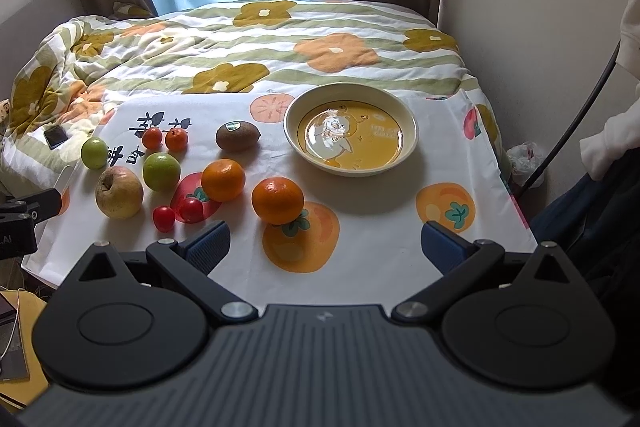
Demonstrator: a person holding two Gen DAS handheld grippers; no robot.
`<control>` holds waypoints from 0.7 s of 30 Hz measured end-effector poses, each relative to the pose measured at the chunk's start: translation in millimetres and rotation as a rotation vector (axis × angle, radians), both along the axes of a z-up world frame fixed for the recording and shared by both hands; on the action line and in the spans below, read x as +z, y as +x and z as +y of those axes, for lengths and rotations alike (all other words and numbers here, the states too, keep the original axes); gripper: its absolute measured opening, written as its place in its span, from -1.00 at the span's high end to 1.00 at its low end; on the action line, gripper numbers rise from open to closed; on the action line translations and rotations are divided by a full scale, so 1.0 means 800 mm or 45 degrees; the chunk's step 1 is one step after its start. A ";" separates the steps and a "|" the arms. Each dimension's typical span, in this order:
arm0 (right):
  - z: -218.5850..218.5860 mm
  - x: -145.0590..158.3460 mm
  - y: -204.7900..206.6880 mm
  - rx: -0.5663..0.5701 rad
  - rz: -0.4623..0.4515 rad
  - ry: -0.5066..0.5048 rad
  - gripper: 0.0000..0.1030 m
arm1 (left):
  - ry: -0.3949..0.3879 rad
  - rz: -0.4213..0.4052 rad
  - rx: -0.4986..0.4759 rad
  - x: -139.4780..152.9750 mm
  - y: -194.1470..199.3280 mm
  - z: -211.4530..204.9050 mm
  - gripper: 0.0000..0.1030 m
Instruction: Organize fruits
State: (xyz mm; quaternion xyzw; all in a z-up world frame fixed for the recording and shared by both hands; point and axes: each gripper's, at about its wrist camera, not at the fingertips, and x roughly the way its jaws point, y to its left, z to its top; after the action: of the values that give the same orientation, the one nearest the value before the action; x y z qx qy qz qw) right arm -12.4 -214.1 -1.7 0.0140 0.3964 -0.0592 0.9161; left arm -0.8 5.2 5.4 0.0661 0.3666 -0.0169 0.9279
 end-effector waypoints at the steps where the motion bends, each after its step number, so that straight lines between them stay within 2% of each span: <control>1: 0.001 0.000 0.000 0.000 0.001 0.001 -1.00 | -0.001 0.003 -0.003 0.004 0.003 0.004 -1.00; 21: 0.000 -0.008 0.003 -0.002 0.012 0.005 -1.00 | 0.001 0.010 -0.004 0.001 0.007 0.005 -1.00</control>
State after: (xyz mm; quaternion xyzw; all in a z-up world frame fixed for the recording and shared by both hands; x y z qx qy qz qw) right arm -9.7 -213.8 -7.8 0.0157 0.4009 -0.0591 0.9141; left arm 4.7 9.0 6.1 0.0668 0.3700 -0.0184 0.9264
